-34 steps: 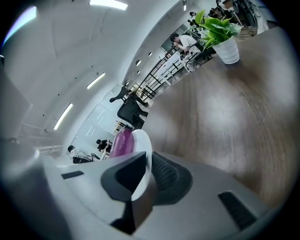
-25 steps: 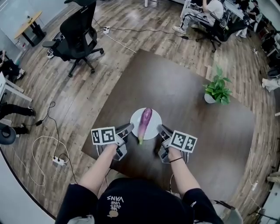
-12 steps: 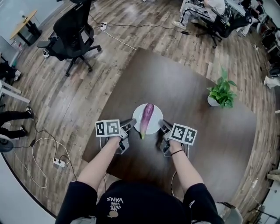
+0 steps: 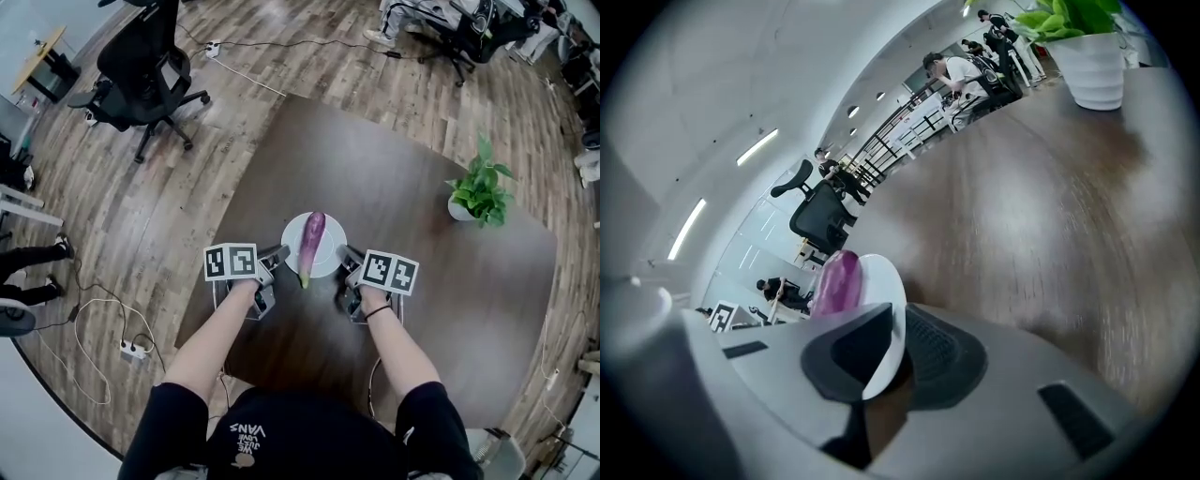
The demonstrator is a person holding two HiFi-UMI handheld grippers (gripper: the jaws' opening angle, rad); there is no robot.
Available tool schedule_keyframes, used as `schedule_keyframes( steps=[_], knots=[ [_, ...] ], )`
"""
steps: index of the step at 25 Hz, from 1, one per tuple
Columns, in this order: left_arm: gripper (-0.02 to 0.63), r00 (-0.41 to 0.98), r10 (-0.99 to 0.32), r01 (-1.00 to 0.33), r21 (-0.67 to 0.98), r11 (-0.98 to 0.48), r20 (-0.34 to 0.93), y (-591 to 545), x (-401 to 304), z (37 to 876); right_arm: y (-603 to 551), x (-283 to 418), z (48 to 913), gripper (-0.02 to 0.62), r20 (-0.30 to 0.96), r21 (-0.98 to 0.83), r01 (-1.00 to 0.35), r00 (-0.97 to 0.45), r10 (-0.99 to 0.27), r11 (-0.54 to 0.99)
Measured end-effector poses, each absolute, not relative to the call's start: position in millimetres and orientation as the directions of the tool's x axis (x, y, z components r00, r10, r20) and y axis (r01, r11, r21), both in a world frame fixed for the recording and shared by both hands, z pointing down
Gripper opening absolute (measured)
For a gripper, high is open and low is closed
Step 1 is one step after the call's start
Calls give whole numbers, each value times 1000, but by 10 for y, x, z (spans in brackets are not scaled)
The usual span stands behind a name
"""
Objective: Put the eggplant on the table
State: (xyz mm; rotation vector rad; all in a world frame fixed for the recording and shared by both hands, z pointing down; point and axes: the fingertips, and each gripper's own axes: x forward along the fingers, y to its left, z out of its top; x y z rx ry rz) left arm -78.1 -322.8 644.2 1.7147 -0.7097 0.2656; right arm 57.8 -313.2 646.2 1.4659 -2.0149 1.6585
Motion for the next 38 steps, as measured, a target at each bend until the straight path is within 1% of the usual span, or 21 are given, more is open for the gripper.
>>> schedule_keyframes(
  steps=[8,14,20,27,34,38],
  knots=[
    [26,775,-304,-605,790,-101,554,-3234,-784,6497,-3144,576,6561,41,678,-637,-765,-496,-543,-97],
    [26,753,-262,-644,758,-105,603,-3224,-798,6546,-3168,553,6570,41,697,-616,-783,-489,-524,-89],
    [28,741,-264,-662,737,-136,617,-3224,-790,6549,-3164,566,6600,43,706,-606,-790,-478,-523,-96],
    [42,696,-271,-716,672,-188,665,-3212,-819,6567,-3168,549,6608,48,725,-567,-821,-453,-519,-75],
    [53,657,-314,-752,622,-216,685,-3225,-859,6553,-3149,559,6581,94,726,-554,-831,-450,-519,-54],
    [92,667,-316,-744,624,-238,675,-3204,-833,6524,-3132,555,6574,104,727,-549,-835,-448,-520,-48]
  ],
)
